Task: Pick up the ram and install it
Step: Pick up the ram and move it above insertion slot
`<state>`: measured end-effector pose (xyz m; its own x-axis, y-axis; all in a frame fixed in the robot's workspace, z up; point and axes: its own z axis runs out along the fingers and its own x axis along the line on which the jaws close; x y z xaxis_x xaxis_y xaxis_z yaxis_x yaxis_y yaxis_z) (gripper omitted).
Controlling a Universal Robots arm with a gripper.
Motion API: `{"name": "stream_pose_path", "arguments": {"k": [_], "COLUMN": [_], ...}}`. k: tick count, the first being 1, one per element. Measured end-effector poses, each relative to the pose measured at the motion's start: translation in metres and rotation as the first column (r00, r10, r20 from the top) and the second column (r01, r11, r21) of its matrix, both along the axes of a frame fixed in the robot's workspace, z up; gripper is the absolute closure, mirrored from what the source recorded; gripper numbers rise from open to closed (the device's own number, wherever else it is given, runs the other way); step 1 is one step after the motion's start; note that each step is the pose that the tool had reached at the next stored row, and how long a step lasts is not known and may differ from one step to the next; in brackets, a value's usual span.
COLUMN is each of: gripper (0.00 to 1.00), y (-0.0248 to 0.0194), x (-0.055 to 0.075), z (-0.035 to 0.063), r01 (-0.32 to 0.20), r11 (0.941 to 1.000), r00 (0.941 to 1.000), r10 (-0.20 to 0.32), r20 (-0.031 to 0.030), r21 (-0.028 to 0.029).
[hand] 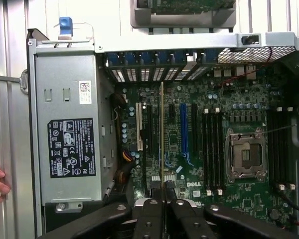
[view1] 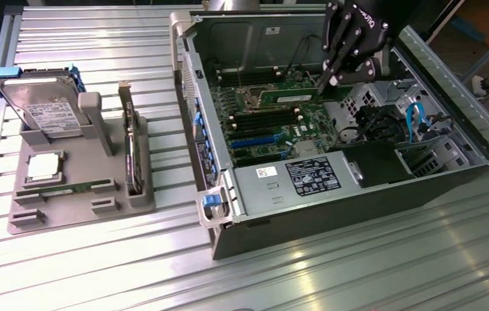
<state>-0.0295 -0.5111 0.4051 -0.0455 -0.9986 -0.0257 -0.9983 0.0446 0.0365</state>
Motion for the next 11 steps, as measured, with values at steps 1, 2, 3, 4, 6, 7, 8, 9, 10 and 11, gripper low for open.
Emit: {"name": "stream_pose_path", "arguments": {"k": [1,2,3,4,6,7,8,9,10,11], "gripper": [0.88,0.88,0.88,0.88,0.88,0.88,0.88,0.88,0.88,0.88], "y": [0.0020,0.0039,0.0062,0.0078,0.0114,0.0131,0.0149,0.0180,0.0204,0.0219], "x": [0.000,0.000,0.000,0.000,0.000,0.000,0.000,0.000,0.000,0.000], "z": [-0.0001,-0.0002,-0.0004,-0.0004,-0.0006,-0.0008,-0.0008,-0.0010,-0.0011,-0.0012], "r01": [0.000,0.000,0.000,0.000,0.000,0.000,0.000,0.000,0.000,0.000], "r11": [1.0000,1.0000,1.0000,1.0000,1.0000,1.0000,1.0000,1.0000,1.0000,1.0000], "r00": [1.0000,1.0000,1.0000,1.0000,1.0000,1.0000,1.0000,1.0000,1.0000,1.0000], "r10": [0.000,0.000,0.000,0.000,0.000,0.000,0.000,0.000,0.000,0.000], "r20": [0.0000,0.0000,0.0000,0.0000,0.0000,0.0000,0.0000,0.0000,0.0000,0.0000], "r21": [0.0000,0.0000,0.0000,-0.0001,0.0000,0.0000,0.0000,0.0000,-0.0001,-0.0001]}}
